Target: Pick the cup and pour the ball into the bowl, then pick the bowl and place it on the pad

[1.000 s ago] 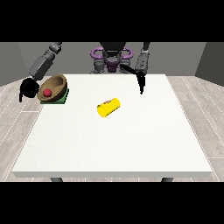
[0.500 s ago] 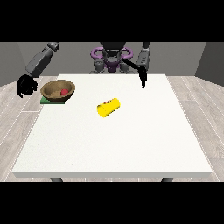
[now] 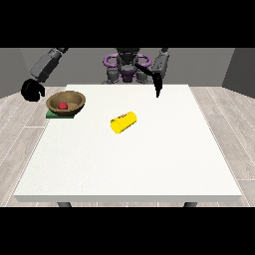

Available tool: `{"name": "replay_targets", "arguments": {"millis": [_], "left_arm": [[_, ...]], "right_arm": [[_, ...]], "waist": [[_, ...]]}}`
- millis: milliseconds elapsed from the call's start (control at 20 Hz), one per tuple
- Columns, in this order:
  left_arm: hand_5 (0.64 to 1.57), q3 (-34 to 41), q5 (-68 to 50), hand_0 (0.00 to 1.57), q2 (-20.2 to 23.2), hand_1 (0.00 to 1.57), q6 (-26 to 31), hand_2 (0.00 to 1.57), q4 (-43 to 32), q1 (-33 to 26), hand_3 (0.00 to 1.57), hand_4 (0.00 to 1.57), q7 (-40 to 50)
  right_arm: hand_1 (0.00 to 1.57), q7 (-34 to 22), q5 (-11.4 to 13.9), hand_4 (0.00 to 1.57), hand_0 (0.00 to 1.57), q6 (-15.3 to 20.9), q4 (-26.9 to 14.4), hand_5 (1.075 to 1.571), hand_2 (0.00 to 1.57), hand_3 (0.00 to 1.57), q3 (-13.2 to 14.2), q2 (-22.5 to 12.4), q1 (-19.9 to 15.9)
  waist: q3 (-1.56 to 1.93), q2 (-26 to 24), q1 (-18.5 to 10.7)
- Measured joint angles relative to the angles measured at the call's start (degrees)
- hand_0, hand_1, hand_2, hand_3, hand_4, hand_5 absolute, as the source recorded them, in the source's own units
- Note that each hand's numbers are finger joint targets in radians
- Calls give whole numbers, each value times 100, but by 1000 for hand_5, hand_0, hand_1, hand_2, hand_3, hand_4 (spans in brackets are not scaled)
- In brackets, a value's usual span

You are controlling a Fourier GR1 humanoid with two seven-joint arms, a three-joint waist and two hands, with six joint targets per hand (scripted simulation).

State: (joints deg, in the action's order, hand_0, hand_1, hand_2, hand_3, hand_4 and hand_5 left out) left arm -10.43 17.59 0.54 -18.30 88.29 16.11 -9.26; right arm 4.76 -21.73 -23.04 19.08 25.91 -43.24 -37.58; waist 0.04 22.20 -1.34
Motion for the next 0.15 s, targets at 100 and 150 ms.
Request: {"name": "replay_targets", "arguments": {"millis": [100,150], "left_arm": [[682,6,-55,0,-20,0,-58,0,-297,9,0,0,-50],[682,-32,-92,0,-28,0,-92,0,-449,-25,0,0,-110]], "right_arm": [[771,-179,-3,358,771,114,63,1375,849,0,-6,-106,-46],[501,-267,25,381,501,168,128,1087,238,0,-34,-196,-92]], "waist": [[-2,-208,54],[-4,-319,65]]}}
